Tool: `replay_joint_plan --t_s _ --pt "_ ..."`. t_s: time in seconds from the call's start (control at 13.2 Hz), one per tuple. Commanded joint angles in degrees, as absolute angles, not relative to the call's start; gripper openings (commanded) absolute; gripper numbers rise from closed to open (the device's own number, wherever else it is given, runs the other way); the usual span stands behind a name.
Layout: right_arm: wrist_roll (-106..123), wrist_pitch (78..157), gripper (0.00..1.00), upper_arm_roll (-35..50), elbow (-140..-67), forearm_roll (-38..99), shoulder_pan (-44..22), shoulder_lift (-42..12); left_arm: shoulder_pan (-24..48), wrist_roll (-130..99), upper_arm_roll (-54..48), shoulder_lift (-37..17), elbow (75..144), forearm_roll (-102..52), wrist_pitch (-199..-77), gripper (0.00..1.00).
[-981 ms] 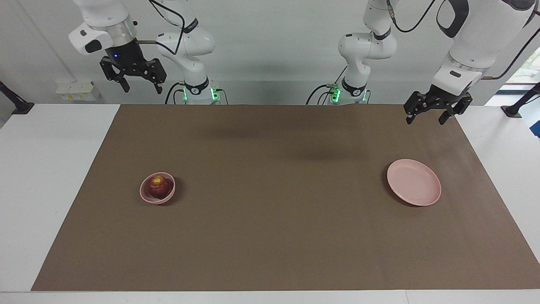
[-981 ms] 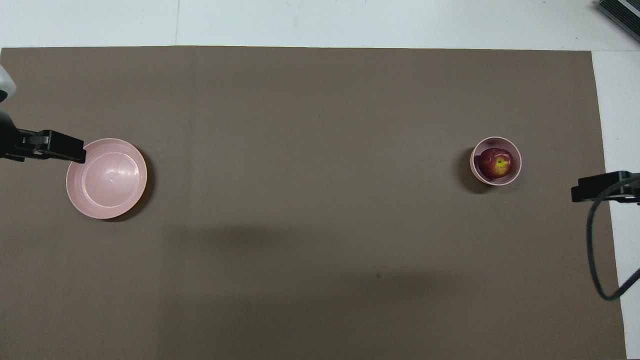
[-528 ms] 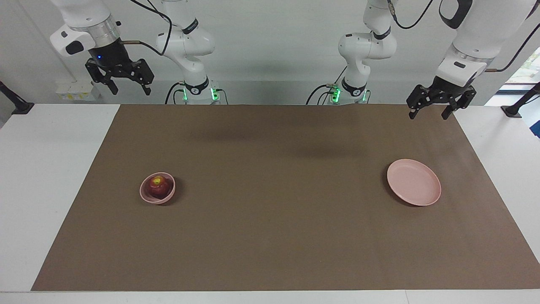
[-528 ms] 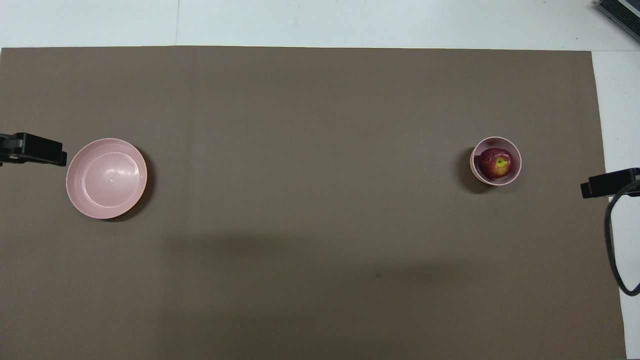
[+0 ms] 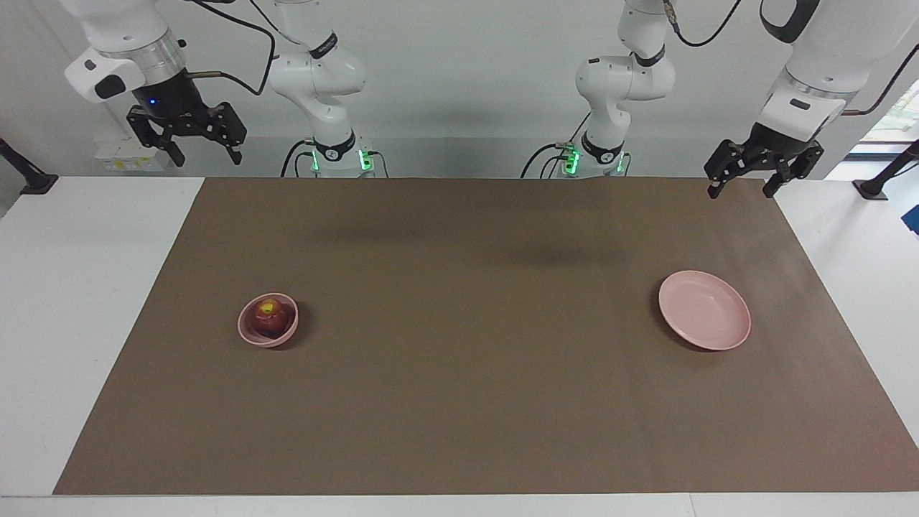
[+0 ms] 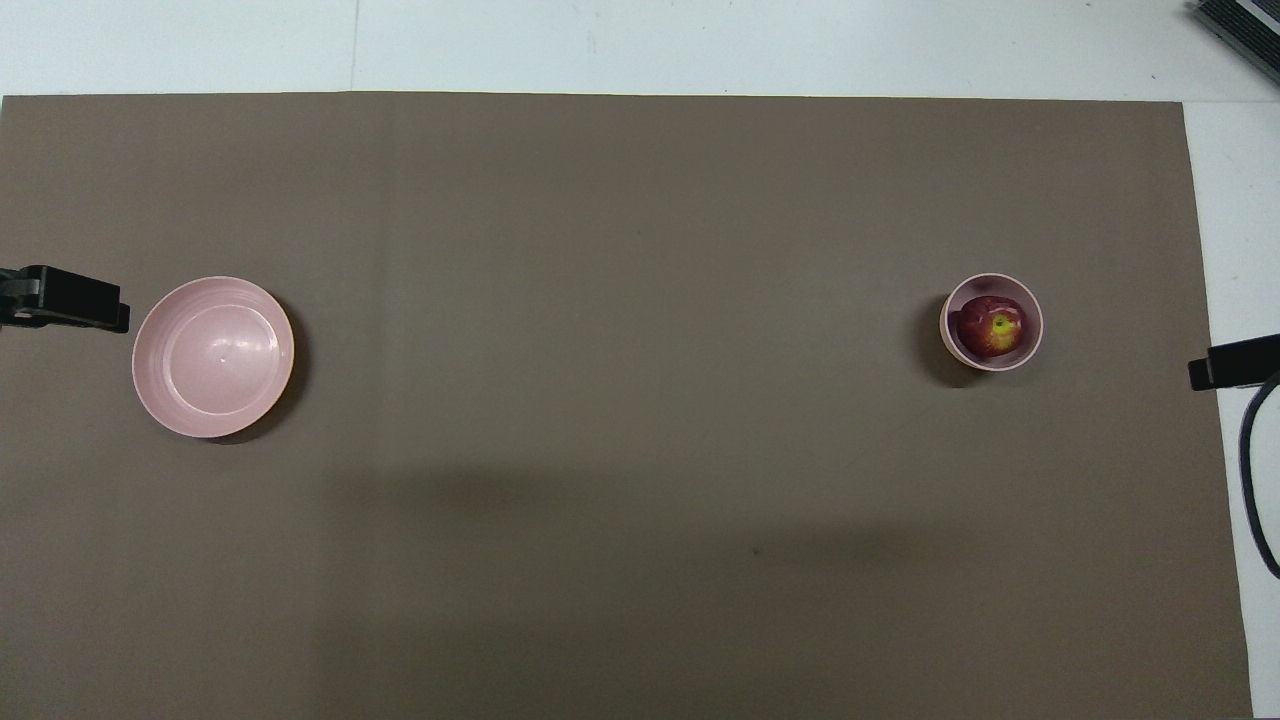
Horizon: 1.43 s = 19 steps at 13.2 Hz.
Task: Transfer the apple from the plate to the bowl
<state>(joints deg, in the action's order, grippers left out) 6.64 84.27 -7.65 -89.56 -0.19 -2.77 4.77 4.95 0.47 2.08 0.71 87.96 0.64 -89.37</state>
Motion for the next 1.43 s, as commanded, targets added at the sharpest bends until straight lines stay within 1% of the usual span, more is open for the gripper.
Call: replay_joint_plan --t_s 0.0,0.15,1.36 --pt "8.5 83.2 1.00 -7.1 -88.5 0.9 -2.7 4.2 4.7 0.7 2.0 1.2 88.2 0.2 -88.6 1.00" --pt "8.4 81.7 1.00 -6.9 -87.8 1.4 -3.2 4.0 4.7 0.7 2.0 1.2 88.2 0.2 -88.6 1.00" --pt "6.6 81.2 1.00 -6.9 -88.8 1.7 -3.3 4.7 4.7 0.7 2.0 1.2 88.2 0.2 -88.6 1.00"
